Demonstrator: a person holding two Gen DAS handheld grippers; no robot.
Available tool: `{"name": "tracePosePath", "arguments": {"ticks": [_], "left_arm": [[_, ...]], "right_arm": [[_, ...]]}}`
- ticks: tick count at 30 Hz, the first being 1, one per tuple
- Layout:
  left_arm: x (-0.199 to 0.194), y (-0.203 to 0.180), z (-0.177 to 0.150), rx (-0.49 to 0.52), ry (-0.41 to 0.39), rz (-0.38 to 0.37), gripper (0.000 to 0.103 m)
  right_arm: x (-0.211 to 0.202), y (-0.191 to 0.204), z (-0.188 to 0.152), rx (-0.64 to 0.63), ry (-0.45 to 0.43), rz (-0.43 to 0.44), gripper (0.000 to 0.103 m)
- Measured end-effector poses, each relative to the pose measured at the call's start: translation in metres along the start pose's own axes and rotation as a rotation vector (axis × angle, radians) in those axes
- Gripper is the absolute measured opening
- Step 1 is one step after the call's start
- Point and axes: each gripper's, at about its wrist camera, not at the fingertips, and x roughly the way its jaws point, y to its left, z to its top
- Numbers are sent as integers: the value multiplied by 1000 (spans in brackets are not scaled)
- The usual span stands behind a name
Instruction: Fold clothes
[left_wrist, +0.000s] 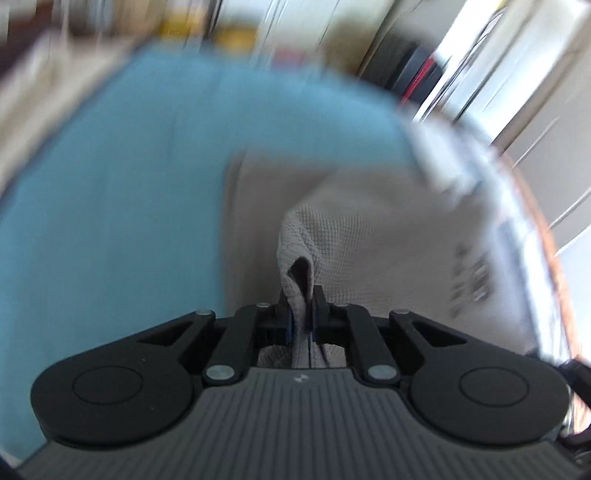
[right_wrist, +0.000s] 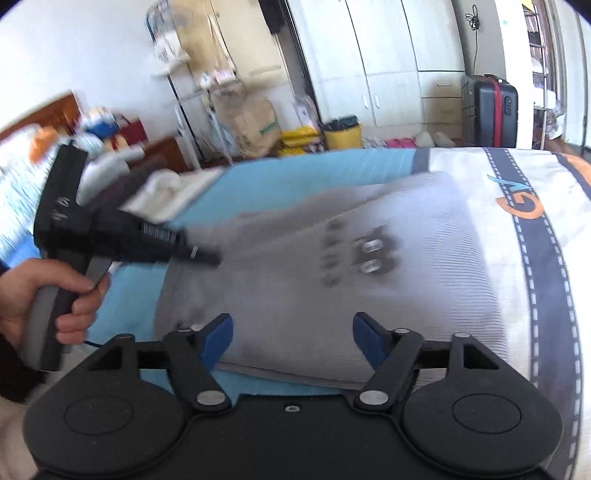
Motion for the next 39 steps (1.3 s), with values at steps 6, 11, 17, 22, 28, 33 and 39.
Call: {"name": "tracePosePath", "arguments": {"ticks": [6, 11, 17, 22, 28, 33, 39], "left_arm": [[-10, -5, -2, 4, -87, 12, 9], [-49, -23, -14, 77, -274, 69, 8], [4, 8, -12, -99, -12, 28, 14], [-26, -8, -4, 1, -65, -3, 18], [-20, -13, -10, 10, 48, -33, 66], [-20, -11, -17, 54, 35, 9, 17], [-27, -28, -21, 167, 1, 109, 19]], "right_arm": [[8, -21, 1, 29, 62, -172, 77], [-8, -52, 2, 148, 26, -272, 77], [4, -93, -2, 301, 99, -357, 77], [-7, -126, -10, 511, 82, -274, 78], [-11, -124, -24, 648, 171, -138, 78], [-14, -105, -30, 497, 249, -252, 76], [-3, -98, -31, 371, 270, -316, 44]]}}
